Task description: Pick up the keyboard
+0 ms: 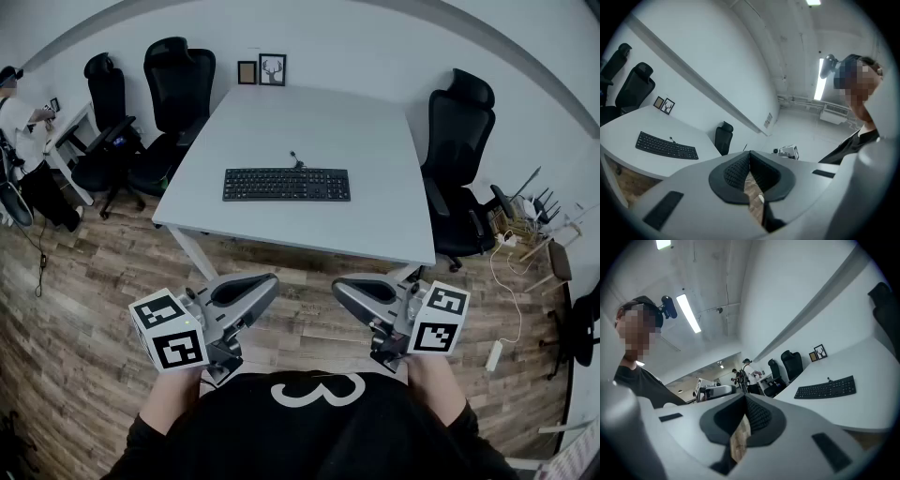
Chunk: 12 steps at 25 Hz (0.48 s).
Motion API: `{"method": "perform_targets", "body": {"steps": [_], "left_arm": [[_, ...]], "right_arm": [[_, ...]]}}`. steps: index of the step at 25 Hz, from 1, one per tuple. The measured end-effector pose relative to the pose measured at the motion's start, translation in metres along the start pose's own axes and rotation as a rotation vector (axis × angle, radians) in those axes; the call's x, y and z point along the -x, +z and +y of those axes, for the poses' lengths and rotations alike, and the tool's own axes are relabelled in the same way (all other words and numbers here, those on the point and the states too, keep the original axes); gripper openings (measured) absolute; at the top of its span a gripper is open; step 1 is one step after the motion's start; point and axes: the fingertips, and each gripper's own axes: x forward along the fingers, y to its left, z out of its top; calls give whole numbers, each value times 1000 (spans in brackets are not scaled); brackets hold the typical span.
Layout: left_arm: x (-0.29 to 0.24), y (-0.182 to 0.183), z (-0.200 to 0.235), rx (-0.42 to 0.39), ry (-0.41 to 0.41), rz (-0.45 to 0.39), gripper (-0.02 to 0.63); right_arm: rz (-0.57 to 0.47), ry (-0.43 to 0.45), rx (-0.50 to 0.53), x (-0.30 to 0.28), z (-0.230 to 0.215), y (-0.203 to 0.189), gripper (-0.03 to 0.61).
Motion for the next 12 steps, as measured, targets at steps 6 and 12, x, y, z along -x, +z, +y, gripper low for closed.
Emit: {"method": "perform_targets", "body": {"steps": [6,12], "left_arm": [[5,-1,6,-7,7,7,14],[10,0,13,-4,-7,10,14]], "right_arm": [[1,-14,-1,-6,1,-2,8],[-23,-34,-24,-12,-3,-1,8]]}}
